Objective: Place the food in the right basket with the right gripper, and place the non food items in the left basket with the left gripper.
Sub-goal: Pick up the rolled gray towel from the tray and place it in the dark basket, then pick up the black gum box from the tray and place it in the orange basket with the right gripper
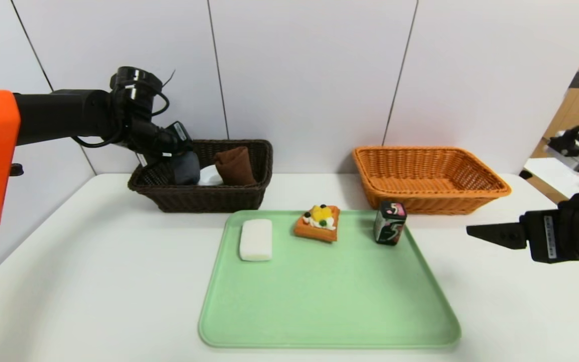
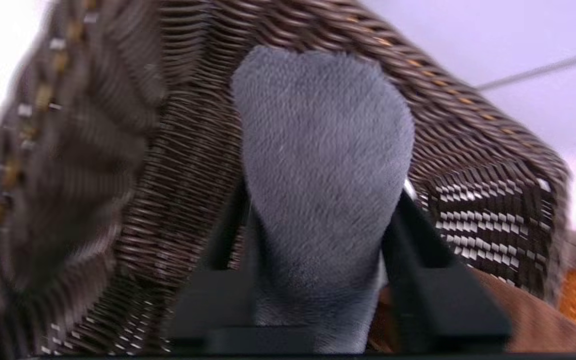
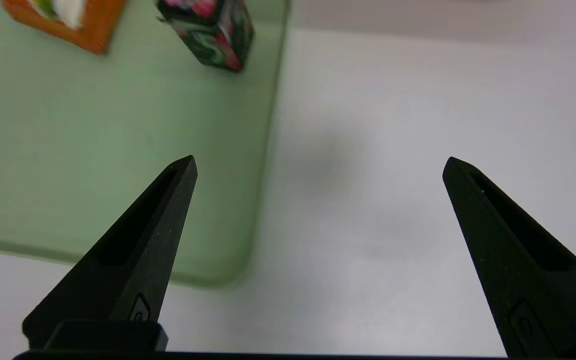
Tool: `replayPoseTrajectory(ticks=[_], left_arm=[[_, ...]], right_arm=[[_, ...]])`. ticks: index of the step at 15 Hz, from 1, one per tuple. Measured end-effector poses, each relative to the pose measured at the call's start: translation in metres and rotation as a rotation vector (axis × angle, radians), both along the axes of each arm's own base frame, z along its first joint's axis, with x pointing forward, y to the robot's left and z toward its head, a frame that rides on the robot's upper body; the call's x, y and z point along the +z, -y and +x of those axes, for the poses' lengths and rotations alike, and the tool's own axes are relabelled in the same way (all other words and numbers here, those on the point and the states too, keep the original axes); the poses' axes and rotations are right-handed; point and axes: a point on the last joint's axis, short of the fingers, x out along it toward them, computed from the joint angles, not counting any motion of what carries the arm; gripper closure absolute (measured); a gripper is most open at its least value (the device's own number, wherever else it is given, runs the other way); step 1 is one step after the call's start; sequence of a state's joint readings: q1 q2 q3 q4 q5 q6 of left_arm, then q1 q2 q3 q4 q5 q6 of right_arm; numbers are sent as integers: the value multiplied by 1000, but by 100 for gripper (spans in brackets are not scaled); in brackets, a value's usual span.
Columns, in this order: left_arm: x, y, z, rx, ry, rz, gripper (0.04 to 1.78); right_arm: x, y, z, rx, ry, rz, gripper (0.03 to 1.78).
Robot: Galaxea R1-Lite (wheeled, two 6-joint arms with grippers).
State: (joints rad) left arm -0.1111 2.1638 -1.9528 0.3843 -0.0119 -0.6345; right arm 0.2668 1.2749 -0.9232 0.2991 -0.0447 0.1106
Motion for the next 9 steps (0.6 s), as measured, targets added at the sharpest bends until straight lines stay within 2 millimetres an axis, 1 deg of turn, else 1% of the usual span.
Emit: replayPoseTrajectory(ticks=[2, 3, 6, 9], left_arm=[[0, -1, 0, 3, 0, 1, 79], [3, -1, -1, 3, 7, 0, 71], [17, -2, -9, -1, 40, 6, 52], [30, -3, -20, -2, 58, 4, 39]], right_arm=[[13, -13, 4, 55, 117, 40, 11], [20, -19, 5, 74, 150, 55, 11], [28, -33, 17, 57, 161, 85, 11], [26, -50, 40, -28, 120, 121, 11]])
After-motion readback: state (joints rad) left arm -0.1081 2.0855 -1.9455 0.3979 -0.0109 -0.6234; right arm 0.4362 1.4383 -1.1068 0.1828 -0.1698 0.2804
